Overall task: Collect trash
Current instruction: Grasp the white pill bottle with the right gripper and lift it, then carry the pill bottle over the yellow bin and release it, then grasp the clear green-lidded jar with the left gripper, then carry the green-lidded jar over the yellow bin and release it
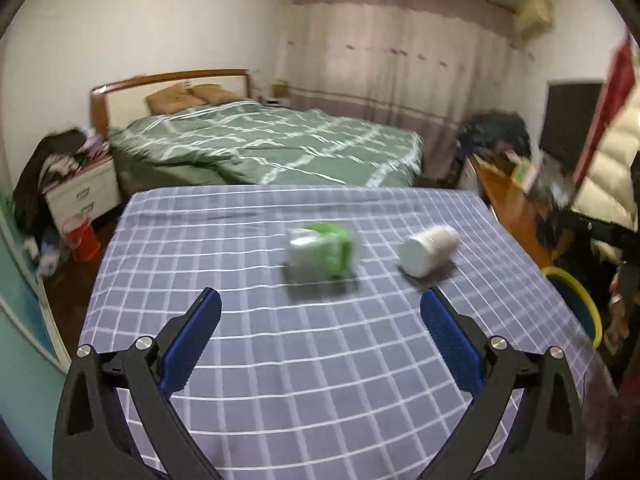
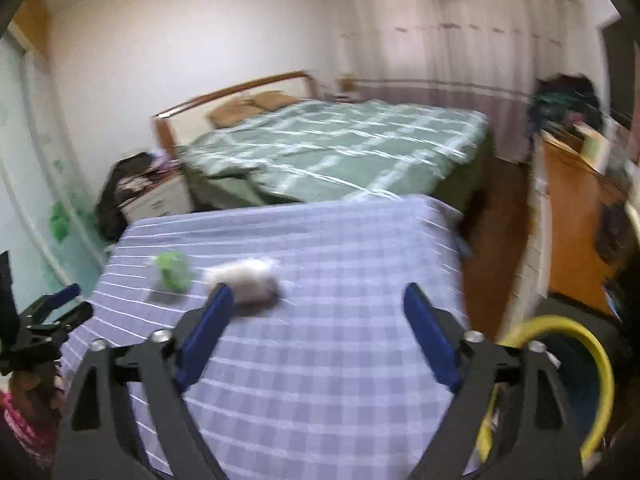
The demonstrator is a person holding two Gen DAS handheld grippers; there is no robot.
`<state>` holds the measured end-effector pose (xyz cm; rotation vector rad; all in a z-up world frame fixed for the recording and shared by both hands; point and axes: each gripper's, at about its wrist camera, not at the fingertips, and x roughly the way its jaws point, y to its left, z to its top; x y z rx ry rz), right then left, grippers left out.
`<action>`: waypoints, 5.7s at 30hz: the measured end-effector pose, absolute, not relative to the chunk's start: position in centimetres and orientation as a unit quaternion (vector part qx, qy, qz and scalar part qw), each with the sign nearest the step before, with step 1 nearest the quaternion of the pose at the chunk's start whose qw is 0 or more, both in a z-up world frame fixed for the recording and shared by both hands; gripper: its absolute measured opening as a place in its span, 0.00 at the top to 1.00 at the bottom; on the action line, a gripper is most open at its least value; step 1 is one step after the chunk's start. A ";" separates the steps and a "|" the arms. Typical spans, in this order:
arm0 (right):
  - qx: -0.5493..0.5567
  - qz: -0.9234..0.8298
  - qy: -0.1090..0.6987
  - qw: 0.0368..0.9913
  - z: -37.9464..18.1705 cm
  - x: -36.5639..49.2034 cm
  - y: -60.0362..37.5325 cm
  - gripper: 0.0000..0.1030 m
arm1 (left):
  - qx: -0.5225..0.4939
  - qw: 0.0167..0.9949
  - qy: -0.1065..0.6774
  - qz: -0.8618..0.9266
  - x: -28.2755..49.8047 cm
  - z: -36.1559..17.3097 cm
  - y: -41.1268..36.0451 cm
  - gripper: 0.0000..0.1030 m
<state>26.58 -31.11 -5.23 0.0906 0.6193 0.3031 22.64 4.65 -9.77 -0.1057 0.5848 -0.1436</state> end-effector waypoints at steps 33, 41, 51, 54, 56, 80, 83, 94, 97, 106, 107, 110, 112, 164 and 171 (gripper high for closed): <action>-0.107 0.216 0.387 0.890 -13.8 37.4 -18.9 0.07 | -0.046 0.945 0.313 -0.084 22.5 -11.5 2.9 0.05; -0.104 0.236 0.396 0.881 -13.9 37.4 -19.2 0.18 | -0.043 0.944 0.316 -0.088 22.6 -11.5 2.7 0.05; -0.086 0.209 0.382 0.896 -11.1 35.6 -20.5 0.19 | -0.043 0.943 0.317 -0.089 22.5 -11.6 2.6 0.05; -0.069 0.191 0.367 0.908 -8.8 34.1 -22.4 0.19 | -0.044 0.943 0.316 -0.091 22.5 -11.6 2.5 0.05; -0.053 0.176 0.358 0.916 -7.5 32.8 -24.5 0.19 | -0.044 0.943 0.316 -0.093 22.5 -11.6 2.5 0.05; 0.096 -0.198 0.376 0.900 -10.3 24.4 -52.6 0.16 | -0.042 0.944 0.313 -0.092 22.1 -11.2 2.5 0.05; 0.114 -0.203 0.352 0.906 -8.3 24.0 -51.0 0.14 | -0.042 0.944 0.313 -0.093 22.1 -11.3 2.5 0.05; 0.086 -0.121 0.245 0.958 -5.4 25.8 -39.9 0.08 | -0.028 0.943 0.324 -0.067 22.9 -11.7 1.9 0.05; 0.077 -0.101 0.262 0.957 -6.6 26.5 -39.2 0.08 | -0.034 0.936 0.346 -0.059 24.2 -11.6 1.3 0.05; 0.070 -0.064 0.276 0.957 -7.9 26.6 -37.9 0.08 | -0.036 0.915 0.399 -0.041 31.6 -12.6 -2.9 0.05; 0.070 -0.063 0.277 0.956 -7.9 26.7 -37.9 0.08 | -0.027 0.917 0.397 -0.030 32.5 -12.7 -3.4 0.05; 0.081 -0.055 0.280 0.955 -7.9 26.7 -38.4 0.08 | -0.023 0.916 0.401 -0.003 34.6 -13.2 -3.8 0.05; 0.084 -0.053 0.278 0.955 -7.8 26.6 -38.3 0.08 | -0.035 0.911 0.410 0.014 35.9 -13.7 -3.5 0.05; 0.073 -0.246 0.248 0.934 -6.1 3.8 -55.9 0.08 | 0.108 0.829 0.412 -0.361 27.4 -9.2 -43.6 0.28; 0.081 -0.259 0.253 0.929 -6.3 1.7 -56.9 0.08 | 0.123 0.813 0.437 -0.365 28.8 -12.1 -50.1 0.19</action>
